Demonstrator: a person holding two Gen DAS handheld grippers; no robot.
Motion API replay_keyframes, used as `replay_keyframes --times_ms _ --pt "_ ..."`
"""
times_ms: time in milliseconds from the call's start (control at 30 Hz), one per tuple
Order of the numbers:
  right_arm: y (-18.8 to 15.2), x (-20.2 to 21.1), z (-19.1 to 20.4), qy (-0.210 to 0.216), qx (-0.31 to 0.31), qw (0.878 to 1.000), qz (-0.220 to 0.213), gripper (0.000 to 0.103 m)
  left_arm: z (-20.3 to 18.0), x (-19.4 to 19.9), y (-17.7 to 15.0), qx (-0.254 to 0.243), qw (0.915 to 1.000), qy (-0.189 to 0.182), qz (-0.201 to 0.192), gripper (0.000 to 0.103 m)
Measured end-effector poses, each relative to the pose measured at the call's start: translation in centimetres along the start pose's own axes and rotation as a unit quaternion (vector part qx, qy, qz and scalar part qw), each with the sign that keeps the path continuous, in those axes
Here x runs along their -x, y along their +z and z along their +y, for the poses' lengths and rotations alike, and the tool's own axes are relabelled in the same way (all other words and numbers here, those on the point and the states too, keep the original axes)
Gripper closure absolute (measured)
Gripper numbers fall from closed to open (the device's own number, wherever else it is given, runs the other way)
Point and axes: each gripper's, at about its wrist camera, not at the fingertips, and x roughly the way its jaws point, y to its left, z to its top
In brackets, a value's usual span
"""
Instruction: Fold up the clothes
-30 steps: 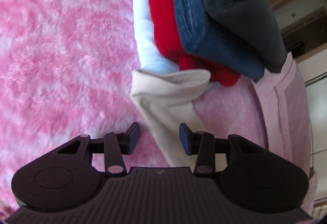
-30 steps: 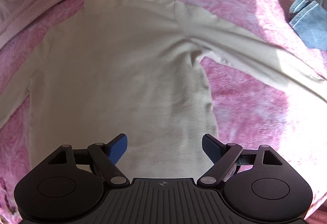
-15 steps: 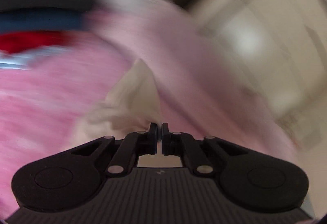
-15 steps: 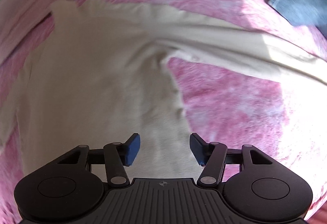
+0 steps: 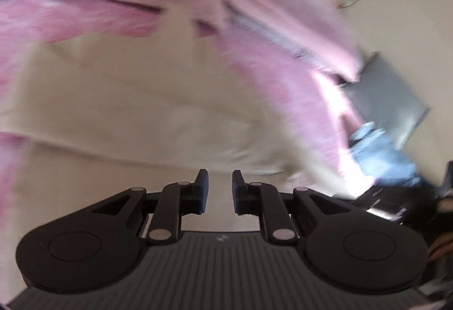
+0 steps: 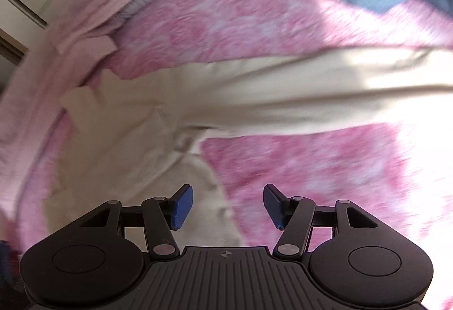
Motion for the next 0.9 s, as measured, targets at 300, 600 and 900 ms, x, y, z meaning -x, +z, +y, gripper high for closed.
replay_keyframes --times_ms 300,600,900 --pt "1.1 -7.0 0.0 0.129 -0.139 0.981 0.033 0.044 9.4 3.5 -0.5 -0.012 0.9888 0.149 -0.006 0.091" --pt "3.1 -10.8 2.6 0.092 -0.131 0.987 0.003 0.101 13.2 3.3 -0.5 0.036 0.9825 0.182 -0.011 0.089" --pt "7.5 -0.4 7.2 0.181 0.017 0.956 -0.228 0.101 11.8 0.2 0.6 0.0 0.9864 0.163 -0.021 0.081"
